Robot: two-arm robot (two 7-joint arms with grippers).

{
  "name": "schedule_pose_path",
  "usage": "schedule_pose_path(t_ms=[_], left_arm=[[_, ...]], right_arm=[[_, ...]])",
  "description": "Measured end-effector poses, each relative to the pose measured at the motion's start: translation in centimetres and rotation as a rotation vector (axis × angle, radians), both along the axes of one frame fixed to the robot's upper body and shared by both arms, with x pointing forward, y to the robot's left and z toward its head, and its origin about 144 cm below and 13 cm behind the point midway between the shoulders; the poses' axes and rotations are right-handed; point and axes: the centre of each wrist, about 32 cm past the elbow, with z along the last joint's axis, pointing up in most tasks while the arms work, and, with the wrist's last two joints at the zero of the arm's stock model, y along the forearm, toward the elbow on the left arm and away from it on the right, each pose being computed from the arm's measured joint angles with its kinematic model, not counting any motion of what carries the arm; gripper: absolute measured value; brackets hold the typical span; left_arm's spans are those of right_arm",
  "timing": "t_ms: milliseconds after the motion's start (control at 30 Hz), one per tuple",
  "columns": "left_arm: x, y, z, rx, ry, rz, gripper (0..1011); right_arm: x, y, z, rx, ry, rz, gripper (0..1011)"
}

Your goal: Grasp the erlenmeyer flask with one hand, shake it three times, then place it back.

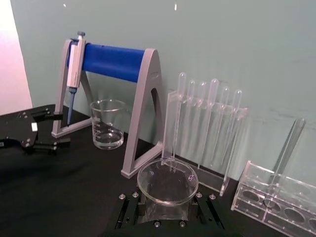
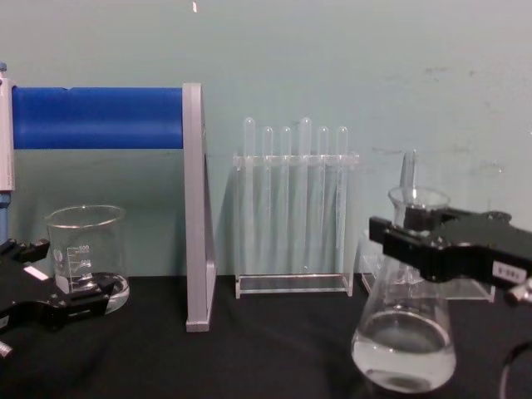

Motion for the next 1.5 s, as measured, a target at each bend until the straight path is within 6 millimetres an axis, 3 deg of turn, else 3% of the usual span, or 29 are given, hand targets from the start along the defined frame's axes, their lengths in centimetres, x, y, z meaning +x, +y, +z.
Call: schedule_pose_path(t_ms=[767,1500], left_arm=[[0.0,0.0,0.0,0.000,0.000,0.000,1001],[0.0,0.0,0.0,0.000,0.000,0.000,1001]], right_arm=[[0.0,0.4,-2.8,-0.017,0.026,0.022,453],[-0.1,0.6,-3.5,-0.035,0.048,0.026,453]])
